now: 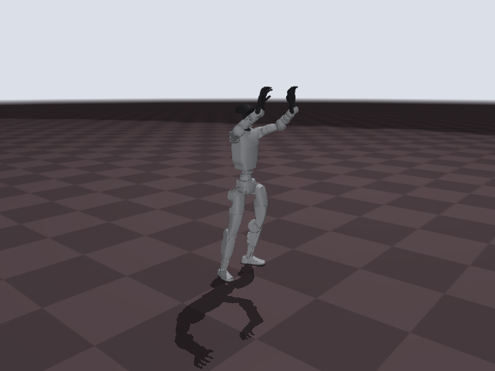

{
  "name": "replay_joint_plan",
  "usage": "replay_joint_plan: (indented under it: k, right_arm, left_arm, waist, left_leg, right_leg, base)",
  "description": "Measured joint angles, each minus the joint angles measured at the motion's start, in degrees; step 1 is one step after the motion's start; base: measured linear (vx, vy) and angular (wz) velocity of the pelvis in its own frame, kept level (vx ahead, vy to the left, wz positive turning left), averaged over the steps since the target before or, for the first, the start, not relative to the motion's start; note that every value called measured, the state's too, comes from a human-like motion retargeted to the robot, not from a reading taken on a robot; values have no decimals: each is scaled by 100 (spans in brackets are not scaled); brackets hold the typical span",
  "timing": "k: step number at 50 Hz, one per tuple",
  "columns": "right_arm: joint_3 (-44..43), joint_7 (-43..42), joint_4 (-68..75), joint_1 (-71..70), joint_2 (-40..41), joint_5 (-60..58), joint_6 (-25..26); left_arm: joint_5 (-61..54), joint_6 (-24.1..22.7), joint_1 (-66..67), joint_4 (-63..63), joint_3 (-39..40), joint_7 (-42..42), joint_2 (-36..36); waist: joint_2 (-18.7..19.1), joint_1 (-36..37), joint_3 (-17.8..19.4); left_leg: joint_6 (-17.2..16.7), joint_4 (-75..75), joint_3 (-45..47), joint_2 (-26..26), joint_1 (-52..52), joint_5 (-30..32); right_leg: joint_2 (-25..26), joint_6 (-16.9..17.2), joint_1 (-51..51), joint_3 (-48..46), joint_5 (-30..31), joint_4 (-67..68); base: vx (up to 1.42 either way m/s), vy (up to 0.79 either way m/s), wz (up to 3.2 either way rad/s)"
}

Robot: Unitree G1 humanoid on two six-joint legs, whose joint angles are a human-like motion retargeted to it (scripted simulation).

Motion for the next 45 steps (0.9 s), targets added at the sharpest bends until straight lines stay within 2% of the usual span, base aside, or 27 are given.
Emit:
replay_joint_plan:
  k: [3, 6, 10, 13, 23, 45]
  right_arm:
    - [-1013, 419, -1304, 1105, -536, -114, -173]
    - [-2169, 695, -2441, 2517, -816, -285, -319]
    - [-3464, 471, -3485, 4256, -849, -690, -402]
    - [-4070, 199, -3936, 5131, -753, -924, -378]
    - [-5077, 60, -4634, 6545, -539, -1246, -332]
    - [-5323, 74, -4758, 6923, -313, -1285, -293]
  left_arm:
    - [452, 49, 1070, -1350, 1055, 25, 516]
    - [599, -14, 2394, -2480, 2230, -15, 699]
    - [566, -192, 3907, -3558, 3389, -93, 616]
    - [475, -314, 4641, -4048, 3804, -128, 467]
    - [450, -451, 5689, -4915, 4070, -131, 100]
    - [561, -362, 5915, -5268, 4160, 60, 30]
  waist:
    - [-3, 18, 115]
    - [6, 4, 184]
    - [12, -26, 266]
    - [4, -40, 304]
    - [-40, -123, 273]
    - [-104, -84, 310]
  left_leg:
    - [20, -4, 1, -5, 24, -14]
    - [26, 6, -21, -12, 27, -22]
    - [8, 23, -62, -18, 27, -25]
    - [15, 17, -83, -31, 28, -17]
    - [27, 27, -123, -55, 1, -7]
    - [76, -73, 48, -41, 88, 8]
  right_leg:
    - [-3, -9, 6, 20, -14, 17]
    - [-9, -15, 23, 13, -24, 18]
    - [-17, -23, 49, -15, -38, 26]
    - [-30, -20, 57, -37, -44, 37]
    - [-50, -18, 71, -76, -40, 14]
    - [-19, 4, -12, 121, -18, 20]
  base:
    - [0, 0, 0]
    - [0, 0, 0]
    - [0, 0, 0]
    - [0, 0, 0]
    - [0, 0, 0]
    - [0, 0, 0]
